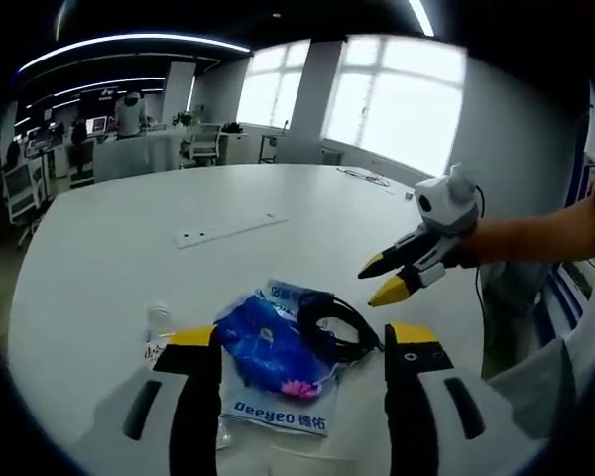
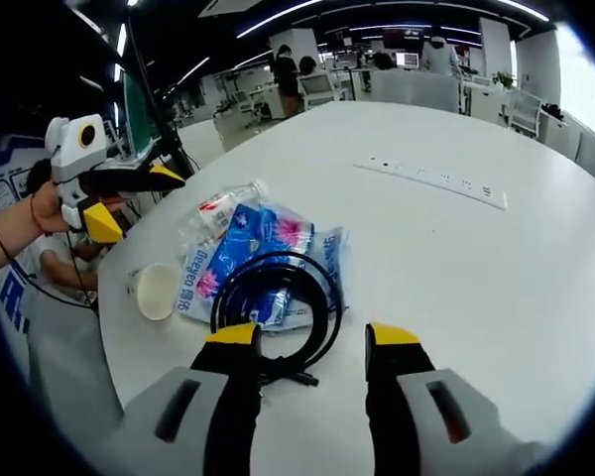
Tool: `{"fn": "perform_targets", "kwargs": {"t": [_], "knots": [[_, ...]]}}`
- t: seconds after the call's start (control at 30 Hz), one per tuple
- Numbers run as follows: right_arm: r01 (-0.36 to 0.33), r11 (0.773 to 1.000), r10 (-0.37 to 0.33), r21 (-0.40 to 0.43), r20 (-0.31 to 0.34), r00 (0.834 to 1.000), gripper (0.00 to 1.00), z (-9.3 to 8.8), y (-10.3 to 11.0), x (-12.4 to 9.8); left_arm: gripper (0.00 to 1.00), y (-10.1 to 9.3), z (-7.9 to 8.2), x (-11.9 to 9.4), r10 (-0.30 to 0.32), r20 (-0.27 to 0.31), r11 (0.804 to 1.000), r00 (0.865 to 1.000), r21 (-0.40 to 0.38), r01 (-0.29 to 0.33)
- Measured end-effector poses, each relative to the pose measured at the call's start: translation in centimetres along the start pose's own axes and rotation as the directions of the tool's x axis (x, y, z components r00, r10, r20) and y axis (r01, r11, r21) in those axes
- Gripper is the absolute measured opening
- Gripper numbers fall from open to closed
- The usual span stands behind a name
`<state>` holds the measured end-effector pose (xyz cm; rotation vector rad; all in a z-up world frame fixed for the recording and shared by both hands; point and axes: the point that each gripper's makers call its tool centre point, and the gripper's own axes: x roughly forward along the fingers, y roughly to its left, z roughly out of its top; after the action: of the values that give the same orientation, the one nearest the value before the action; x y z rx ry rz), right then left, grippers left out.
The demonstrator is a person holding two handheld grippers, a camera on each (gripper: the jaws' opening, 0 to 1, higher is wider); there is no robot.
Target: Arrange the tabletop items into an orderly group along one side of the table until the central work area is clear of visible clutter.
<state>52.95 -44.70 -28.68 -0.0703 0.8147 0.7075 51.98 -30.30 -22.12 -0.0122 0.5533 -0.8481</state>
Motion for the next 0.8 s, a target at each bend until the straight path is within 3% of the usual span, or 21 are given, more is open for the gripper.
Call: {"fn": "perform_targets", "kwargs": {"t": [0.8], "knots": [[0.001,0.999,0.001,0.048,-0.036,0.999,0.33,-1.4,-0.5,2.1,0.51,-1.1,-1.8,4.2,-0.038,-0.062,0.997,0.997,-0.074,0.034]]}}
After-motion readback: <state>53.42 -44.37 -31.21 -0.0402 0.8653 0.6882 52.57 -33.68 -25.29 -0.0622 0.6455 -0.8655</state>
